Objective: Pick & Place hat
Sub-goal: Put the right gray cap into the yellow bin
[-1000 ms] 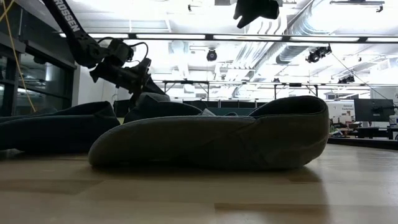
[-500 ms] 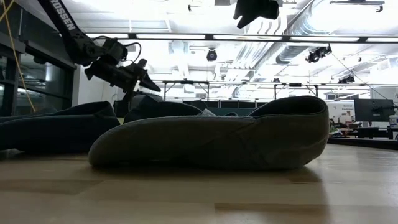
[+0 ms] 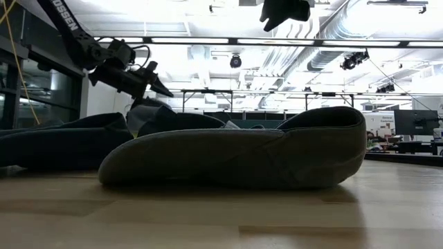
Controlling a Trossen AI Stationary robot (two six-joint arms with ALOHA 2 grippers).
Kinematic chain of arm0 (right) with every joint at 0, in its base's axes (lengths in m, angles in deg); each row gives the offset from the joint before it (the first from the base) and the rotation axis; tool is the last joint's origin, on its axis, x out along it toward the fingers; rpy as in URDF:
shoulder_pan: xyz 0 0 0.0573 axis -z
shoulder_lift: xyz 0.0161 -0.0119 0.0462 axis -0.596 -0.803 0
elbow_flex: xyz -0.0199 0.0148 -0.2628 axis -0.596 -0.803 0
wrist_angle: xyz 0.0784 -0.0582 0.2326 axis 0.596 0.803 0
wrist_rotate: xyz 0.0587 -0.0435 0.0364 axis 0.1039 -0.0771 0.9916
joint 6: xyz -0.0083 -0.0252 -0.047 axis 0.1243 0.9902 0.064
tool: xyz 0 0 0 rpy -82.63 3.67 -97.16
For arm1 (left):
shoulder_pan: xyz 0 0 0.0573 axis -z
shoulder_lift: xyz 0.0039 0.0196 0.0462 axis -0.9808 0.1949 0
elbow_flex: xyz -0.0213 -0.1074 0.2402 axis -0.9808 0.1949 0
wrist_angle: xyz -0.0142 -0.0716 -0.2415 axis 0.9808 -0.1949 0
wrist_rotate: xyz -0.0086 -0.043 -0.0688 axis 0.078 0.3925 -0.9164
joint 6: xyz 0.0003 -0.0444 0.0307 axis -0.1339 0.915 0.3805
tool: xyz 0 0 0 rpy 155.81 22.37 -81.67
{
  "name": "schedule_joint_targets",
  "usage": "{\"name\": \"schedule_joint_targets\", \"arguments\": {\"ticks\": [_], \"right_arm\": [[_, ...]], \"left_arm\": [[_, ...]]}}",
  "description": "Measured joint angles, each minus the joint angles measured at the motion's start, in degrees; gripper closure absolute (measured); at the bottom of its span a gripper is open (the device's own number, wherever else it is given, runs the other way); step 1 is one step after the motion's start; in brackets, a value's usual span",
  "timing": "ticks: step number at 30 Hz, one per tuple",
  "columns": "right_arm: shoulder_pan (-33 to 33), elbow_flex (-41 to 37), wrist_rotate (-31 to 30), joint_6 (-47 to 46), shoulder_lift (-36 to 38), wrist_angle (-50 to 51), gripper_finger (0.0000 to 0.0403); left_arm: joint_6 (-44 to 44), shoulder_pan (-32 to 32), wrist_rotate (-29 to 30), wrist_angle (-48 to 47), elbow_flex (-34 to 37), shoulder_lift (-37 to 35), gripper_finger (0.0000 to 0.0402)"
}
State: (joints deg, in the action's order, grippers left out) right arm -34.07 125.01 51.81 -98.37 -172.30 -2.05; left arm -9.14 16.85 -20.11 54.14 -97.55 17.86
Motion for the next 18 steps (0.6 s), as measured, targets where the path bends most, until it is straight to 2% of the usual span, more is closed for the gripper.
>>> {"name": "schedule_joint_targets", "arguments": {"ticks": [7, 18], "right_arm": [[0.0, 0.0, -0.1, 0.6, 0.0, 0.0, 0.0253], [0.0, 0.0, -0.1, 0.7, 0.0, 0.0, 0.0253]], "left_arm": [[-2.0, 6.1, 5.5, -0.9, 0.0, 0.1, 0.0142], [-1.5, 11.8, 11.7, -0.4, 0.0, 0.1, 0.0142]]}}
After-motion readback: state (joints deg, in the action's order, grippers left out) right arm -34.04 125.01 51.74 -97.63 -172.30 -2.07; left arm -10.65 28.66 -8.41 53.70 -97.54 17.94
